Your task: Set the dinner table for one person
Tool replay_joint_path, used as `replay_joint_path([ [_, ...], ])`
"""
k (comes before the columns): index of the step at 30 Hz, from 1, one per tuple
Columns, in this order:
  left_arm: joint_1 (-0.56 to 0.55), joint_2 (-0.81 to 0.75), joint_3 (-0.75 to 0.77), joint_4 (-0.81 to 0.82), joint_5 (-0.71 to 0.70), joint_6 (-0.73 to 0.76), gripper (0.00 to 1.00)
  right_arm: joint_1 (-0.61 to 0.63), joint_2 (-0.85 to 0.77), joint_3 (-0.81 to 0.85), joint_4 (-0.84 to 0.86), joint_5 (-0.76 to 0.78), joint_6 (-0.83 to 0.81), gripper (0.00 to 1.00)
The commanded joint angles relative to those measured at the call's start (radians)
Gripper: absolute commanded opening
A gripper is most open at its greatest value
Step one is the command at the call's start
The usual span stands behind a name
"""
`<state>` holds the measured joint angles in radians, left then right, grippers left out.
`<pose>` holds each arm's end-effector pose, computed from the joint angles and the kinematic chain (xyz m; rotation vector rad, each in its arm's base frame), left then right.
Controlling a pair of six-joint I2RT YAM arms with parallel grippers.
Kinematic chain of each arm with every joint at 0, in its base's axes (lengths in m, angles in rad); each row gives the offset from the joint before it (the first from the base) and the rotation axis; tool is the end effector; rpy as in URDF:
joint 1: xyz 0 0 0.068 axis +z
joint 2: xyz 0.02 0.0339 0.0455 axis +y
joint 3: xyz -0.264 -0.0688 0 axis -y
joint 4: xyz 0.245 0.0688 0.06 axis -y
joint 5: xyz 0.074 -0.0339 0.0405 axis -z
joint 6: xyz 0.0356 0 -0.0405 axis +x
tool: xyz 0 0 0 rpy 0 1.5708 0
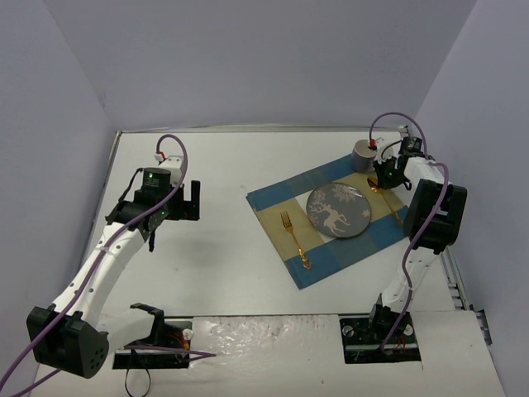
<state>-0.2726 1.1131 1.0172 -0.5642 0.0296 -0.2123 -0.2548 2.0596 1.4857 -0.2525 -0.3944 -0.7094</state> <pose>0.2304 -0.0655 0.3194 0.0840 2.2456 -0.2965 0.4435 -0.1014 0.1854 -0.6962 2.2102 -0.0092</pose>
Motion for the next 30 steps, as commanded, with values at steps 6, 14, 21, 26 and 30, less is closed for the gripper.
replay_joint_path([
  [6, 0.012, 0.004, 0.015, 0.034, 0.011, 0.003, 0.97, 0.006, 0.016, 0.051, 0.010, -0.008, -0.011, 0.07],
  [14, 0.016, 0.002, 0.015, 0.035, 0.015, 0.001, 0.97, 0.002, 0.015, 0.068, 0.013, 0.026, 0.003, 0.24],
  [21, 0.018, -0.001, 0.015, 0.035, 0.021, 0.001, 0.97, -0.003, -0.039, 0.077, 0.029, 0.096, 0.044, 0.38],
  [26, 0.018, -0.011, 0.014, 0.037, 0.028, -0.002, 0.97, -0.006, -0.129, 0.027, 0.059, 0.127, 0.071, 0.57],
  [30, 0.019, -0.023, 0.014, 0.037, 0.037, -0.003, 0.97, -0.006, -0.201, -0.059, 0.095, 0.161, 0.098, 0.66],
])
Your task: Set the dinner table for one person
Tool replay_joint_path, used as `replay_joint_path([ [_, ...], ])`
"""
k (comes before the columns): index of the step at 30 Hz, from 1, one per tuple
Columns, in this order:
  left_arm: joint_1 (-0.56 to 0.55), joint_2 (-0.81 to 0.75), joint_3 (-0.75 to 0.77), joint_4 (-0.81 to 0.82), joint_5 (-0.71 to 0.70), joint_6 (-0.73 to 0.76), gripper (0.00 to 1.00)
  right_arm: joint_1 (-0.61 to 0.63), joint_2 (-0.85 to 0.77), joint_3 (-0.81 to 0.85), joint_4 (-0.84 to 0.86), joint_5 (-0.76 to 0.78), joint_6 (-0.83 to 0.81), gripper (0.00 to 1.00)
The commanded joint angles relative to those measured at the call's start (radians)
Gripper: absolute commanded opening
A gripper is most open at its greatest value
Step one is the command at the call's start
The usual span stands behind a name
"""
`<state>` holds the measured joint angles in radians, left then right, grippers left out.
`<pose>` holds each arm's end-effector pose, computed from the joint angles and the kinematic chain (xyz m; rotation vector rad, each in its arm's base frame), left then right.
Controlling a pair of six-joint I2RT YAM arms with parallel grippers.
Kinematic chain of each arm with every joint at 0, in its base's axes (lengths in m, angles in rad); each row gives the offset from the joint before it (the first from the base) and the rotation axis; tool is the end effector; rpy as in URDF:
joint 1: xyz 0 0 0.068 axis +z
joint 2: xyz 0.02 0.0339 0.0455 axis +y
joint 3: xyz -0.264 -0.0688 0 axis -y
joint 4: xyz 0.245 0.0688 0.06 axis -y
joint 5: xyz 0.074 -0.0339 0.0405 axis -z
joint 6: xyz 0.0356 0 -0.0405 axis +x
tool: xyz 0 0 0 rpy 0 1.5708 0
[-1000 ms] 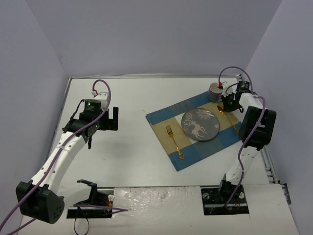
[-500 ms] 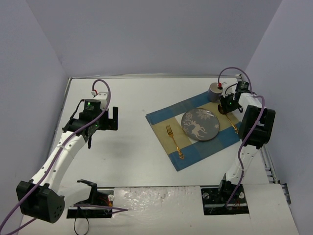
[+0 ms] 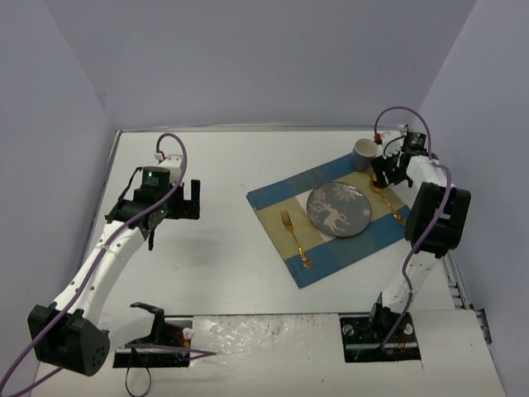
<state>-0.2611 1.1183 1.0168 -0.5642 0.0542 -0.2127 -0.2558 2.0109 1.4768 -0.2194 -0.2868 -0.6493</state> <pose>0.2319 -0.0640 0.3181 0.0842 2.2528 -0.3166 0.4406 -0.1048 0.2053 -0.5870 2.2139 -0.1360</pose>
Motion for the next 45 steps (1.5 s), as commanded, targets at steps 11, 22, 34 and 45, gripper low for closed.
replay_joint_path([
  [11, 0.010, -0.059, 0.012, 0.038, 0.026, -0.011, 0.97, -0.007, -0.267, -0.246, 0.137, 0.178, 0.253, 0.74],
  [22, 0.011, -0.073, 0.009, 0.035, 0.023, -0.010, 0.97, -0.010, -0.277, -0.361, 0.219, 0.334, 0.370, 0.75],
  [34, 0.012, -0.074, 0.009, 0.033, 0.013, -0.009, 0.97, -0.009, -0.228, -0.358, 0.253, 0.382, 0.357, 0.76],
  [45, 0.014, -0.072, 0.008, 0.033, 0.018, -0.008, 0.97, -0.013, -0.222, -0.371, 0.252, 0.331, 0.339, 0.76],
])
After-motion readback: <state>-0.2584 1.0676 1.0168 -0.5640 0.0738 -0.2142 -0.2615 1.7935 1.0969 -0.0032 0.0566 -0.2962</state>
